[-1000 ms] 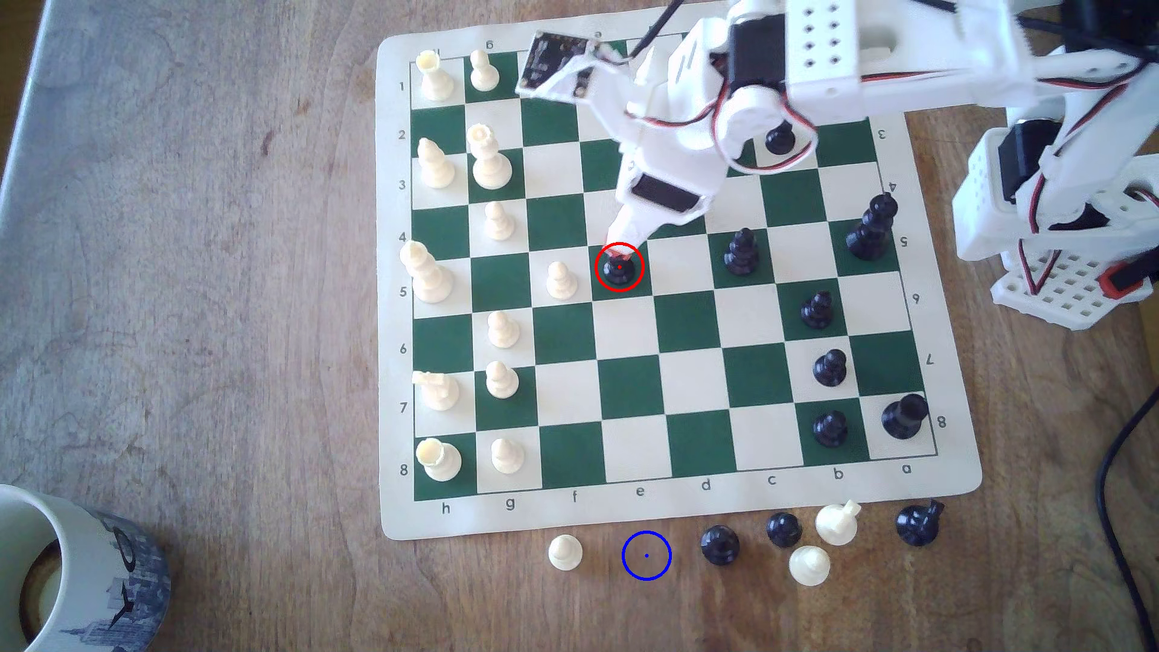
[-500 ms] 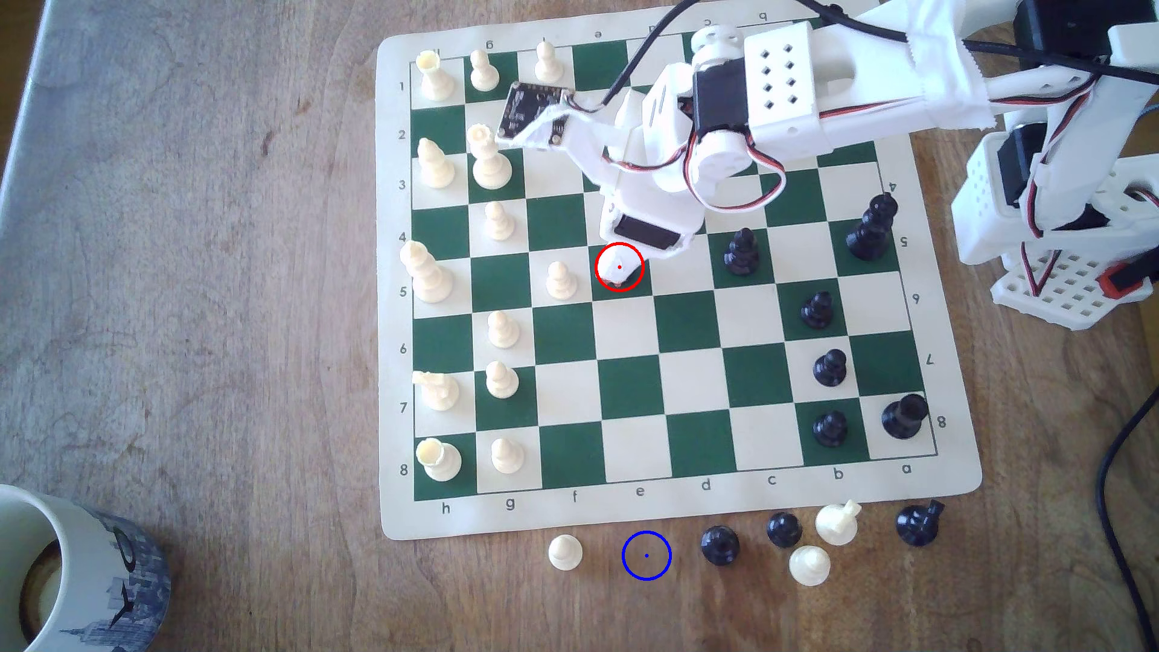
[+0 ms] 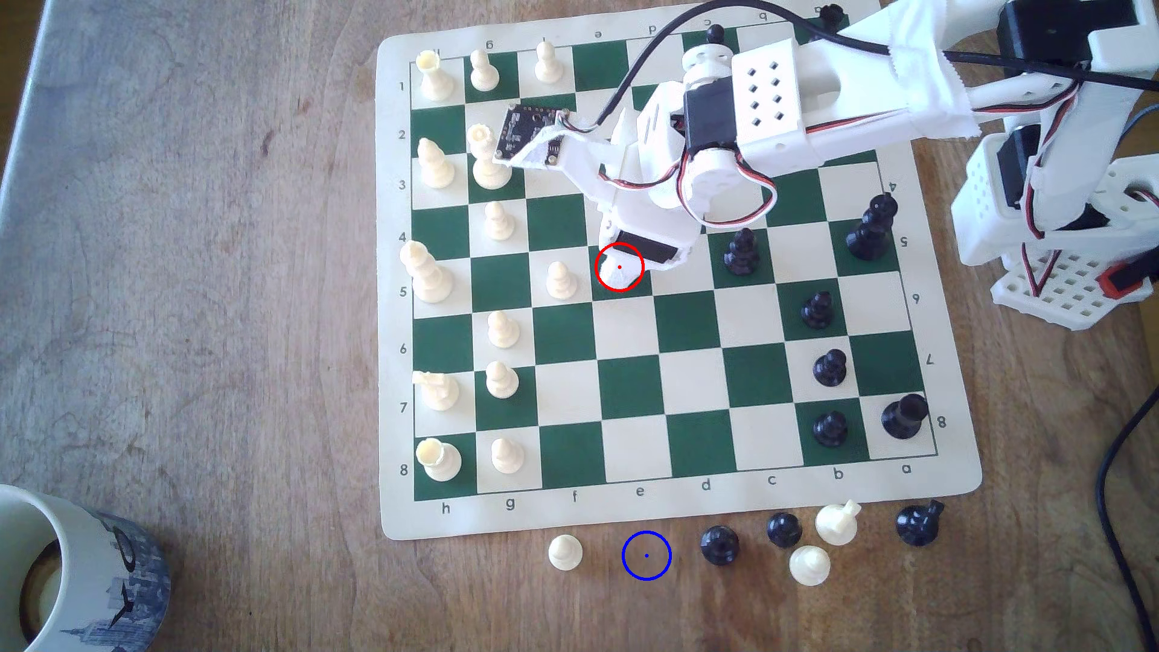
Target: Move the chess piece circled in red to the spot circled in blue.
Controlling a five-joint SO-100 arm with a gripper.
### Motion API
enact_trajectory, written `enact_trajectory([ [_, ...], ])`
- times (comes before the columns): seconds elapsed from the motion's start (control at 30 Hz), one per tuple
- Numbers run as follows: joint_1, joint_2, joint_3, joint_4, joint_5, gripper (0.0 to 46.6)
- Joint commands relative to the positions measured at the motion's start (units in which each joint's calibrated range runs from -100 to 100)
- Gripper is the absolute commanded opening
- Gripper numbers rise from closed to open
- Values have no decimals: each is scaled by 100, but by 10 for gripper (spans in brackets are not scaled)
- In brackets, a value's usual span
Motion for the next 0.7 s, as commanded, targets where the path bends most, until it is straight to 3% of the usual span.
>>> enact_trajectory([
  [0.0, -58, -53, -378, -67, -29, 123],
  [0.23, -58, -10, -378, -67, -29, 116],
  [0.67, -136, -231, -405, -26, -20, 43],
])
